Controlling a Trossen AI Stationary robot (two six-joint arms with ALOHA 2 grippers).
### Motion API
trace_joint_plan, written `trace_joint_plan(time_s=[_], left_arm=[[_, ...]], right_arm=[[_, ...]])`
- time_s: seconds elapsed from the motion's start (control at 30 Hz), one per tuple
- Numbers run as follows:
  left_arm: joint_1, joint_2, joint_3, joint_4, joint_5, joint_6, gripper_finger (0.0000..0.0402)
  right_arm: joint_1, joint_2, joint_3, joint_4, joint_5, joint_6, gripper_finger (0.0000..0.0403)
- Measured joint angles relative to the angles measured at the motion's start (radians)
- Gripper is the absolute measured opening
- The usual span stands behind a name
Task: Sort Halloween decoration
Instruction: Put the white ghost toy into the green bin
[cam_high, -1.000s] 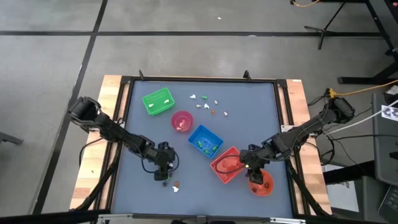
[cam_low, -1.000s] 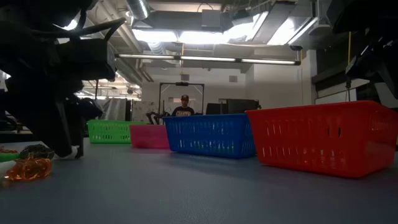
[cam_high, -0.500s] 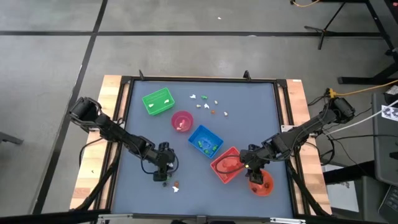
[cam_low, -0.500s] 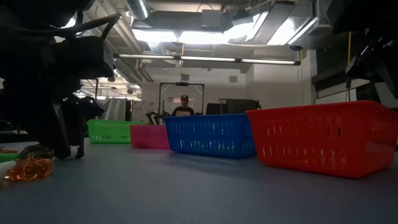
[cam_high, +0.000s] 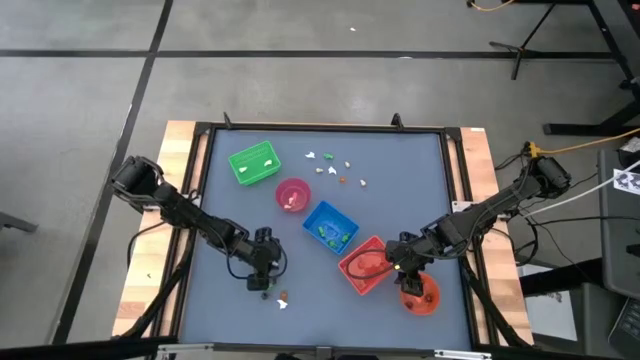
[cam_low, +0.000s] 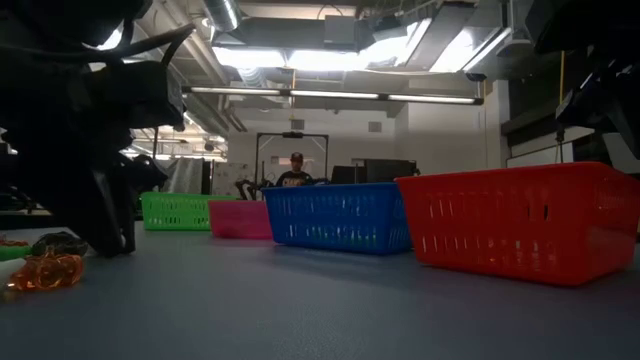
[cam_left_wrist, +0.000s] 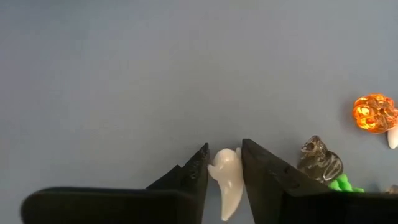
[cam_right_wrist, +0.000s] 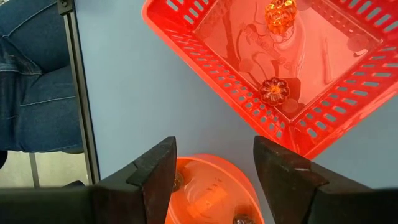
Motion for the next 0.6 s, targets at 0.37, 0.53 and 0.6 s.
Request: trace_joint_plan(time_s=[0.37, 0.53, 0.6], left_arm=[[0.001, 0.000, -0.001, -0.001, -0.011, -0.002, 0.0043], [0.001, 0.000, -0.001, 0.000, -0.011, -0.002, 0.0042], [0.001, 0.000, -0.002, 0.007, -0.011, -0.002, 0.0042]], right_arm=[[0.000, 0.000, 0.000, 0.000, 0.000, 0.000, 0.0214], [0.000, 0.000, 0.000, 0.000, 0.000, 0.000, 0.0214], [0.000, 0.000, 0.000, 0.000, 0.000, 0.000, 0.0214]])
